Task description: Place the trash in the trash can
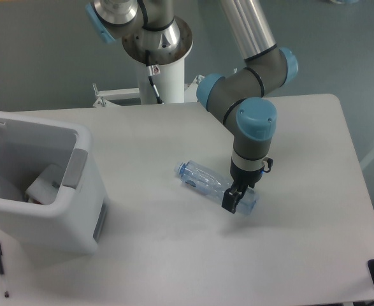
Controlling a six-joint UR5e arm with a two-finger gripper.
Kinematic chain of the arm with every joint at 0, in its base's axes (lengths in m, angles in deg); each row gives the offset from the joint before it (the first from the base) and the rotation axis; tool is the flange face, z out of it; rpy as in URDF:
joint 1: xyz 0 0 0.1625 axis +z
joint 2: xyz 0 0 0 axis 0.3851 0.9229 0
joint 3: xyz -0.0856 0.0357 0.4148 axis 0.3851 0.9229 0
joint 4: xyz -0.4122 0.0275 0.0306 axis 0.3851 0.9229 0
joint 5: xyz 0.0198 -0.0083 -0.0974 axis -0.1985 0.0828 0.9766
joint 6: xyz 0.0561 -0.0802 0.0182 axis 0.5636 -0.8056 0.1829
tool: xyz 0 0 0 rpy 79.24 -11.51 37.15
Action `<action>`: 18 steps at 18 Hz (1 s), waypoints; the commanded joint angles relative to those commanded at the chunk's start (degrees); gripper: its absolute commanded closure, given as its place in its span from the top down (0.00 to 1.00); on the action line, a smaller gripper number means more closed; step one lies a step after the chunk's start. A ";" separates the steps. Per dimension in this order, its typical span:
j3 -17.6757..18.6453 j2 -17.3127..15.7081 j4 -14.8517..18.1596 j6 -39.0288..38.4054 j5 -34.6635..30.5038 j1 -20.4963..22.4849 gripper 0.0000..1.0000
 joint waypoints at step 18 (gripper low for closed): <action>-1.31 2.81 -0.88 -3.87 -4.21 -0.44 0.85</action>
